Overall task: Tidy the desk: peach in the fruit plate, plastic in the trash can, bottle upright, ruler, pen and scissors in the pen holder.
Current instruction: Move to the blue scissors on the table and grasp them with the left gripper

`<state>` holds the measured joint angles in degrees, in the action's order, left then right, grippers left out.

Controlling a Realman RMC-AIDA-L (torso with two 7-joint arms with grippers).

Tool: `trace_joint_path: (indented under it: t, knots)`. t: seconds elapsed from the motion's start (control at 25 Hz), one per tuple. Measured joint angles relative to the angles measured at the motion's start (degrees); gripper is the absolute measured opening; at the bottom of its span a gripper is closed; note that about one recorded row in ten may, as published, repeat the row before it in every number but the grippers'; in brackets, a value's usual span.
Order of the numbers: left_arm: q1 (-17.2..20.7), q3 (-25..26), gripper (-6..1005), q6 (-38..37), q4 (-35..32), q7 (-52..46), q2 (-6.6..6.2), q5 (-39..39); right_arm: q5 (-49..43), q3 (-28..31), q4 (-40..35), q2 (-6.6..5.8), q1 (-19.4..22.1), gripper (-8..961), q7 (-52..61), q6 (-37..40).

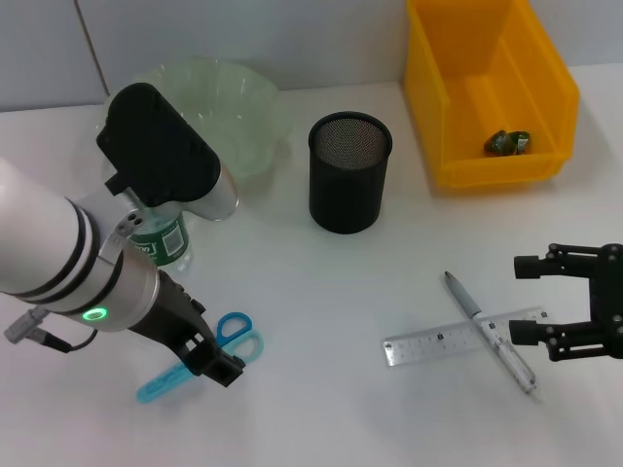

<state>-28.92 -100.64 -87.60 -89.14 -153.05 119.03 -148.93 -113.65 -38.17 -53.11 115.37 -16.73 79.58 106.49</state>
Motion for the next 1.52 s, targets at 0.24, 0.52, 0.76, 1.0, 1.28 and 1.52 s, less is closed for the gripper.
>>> trace_joint_path:
  t: [0.24,0.52,0.76,1.0,1.28,1.52]
  knots:
    - [-1.49,-0.75,826,0.38,2.50,-1.31,0.07,-0.22,-0.17,0.69,0.99,-0.34,-0.10,835,-0.52,-0.38]
    - [-3.18,-2.75,826,1.01,5.83,-1.41,0.07,-2.60,-0.26,0.73,1.10,-0.43,-0.31,834,-0.78,-0.64]
    - [-3.63,-3.07,826,1.63,6.90,-0.36,0.06,-2.82,-0.26,0.73,1.09,-0.24,-0.43,834,-0.80,-0.78]
    - [-4.63,-3.81,826,1.92,7.79,1.54,0.07,-2.86,-0.26,0.73,1.15,-0.07,-0.74,833,-0.83,-1.38]
    - [-5.93,-3.86,826,1.92,10.33,3.22,0.06,-2.84,-0.26,0.73,1.17,0.02,-0.85,833,-0.82,-1.73]
    - [-6.16,-4.03,826,1.92,10.42,3.44,0.07,-2.77,-0.26,0.61,1.29,0.07,-0.87,832,-0.82,-2.28]
